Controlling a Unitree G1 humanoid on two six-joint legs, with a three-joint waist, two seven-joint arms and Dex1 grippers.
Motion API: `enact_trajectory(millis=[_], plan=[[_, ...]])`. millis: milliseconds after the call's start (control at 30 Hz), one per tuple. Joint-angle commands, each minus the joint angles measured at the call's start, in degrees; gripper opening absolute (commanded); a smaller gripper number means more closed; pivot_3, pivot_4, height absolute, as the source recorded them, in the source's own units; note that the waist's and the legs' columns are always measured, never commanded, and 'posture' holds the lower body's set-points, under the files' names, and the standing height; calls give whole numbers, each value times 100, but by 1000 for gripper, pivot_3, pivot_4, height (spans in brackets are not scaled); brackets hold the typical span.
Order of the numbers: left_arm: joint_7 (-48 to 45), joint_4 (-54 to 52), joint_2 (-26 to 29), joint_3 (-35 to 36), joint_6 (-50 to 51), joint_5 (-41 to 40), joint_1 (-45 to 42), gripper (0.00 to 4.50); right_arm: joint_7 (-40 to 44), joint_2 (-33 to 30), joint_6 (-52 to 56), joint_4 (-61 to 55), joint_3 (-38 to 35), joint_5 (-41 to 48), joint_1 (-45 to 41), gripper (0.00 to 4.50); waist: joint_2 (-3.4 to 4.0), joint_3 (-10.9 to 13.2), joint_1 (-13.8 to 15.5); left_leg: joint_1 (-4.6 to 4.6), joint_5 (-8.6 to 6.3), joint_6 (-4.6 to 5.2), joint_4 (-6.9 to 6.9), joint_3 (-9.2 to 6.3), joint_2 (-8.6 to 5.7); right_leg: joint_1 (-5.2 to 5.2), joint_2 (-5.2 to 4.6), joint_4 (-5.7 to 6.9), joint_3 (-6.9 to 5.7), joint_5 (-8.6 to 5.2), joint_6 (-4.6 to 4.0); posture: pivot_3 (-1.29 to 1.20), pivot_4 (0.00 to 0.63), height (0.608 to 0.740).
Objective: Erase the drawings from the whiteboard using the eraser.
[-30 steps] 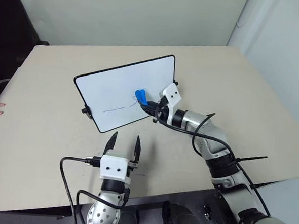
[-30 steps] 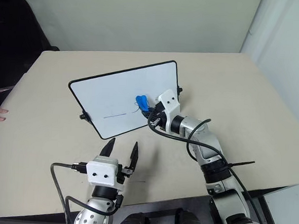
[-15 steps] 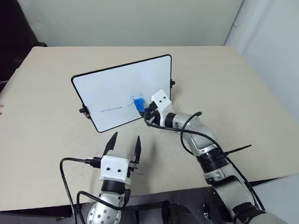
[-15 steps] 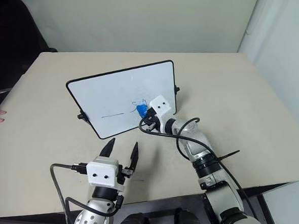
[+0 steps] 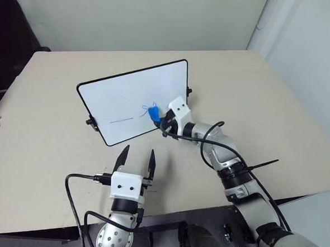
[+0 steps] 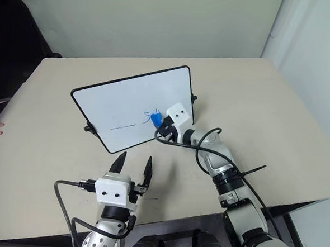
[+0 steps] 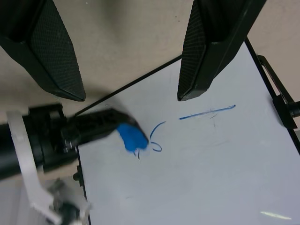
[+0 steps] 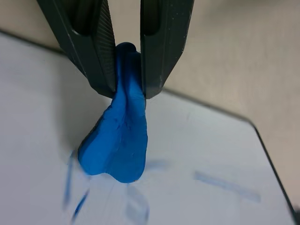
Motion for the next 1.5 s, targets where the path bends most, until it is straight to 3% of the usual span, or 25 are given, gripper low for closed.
enact_trajectory(millis=[33,733,1167,1500], plan=[[33,-221,-58,-123,-52,75,22,3423,-140,55,-114,-249,-343,180,-283,384,0,0,-2,0,0,0,0,0,0,0,0,0,0,0,-1,0,150,740],[82,-254,-73,-149,-109,84,107,3423,125,-113,544,131,199,-57,4,384,0,0,-9,0,0,-1,-1,2,1,0,1,-2,0,0,0,0,150,740],[79,-320,-70,-172,-97,99,177,3423,-350,77,208,193,-563,176,-384,384,0,0,-15,2,3,1,-1,3,2,-2,1,1,0,5,-8,0,150,740],[119,-362,-107,-239,-89,165,227,3423,-11,317,236,129,114,-23,-283,384,0,0,-74,2,3,1,-6,4,2,-8,1,3,0,5,-9,0,150,740]])
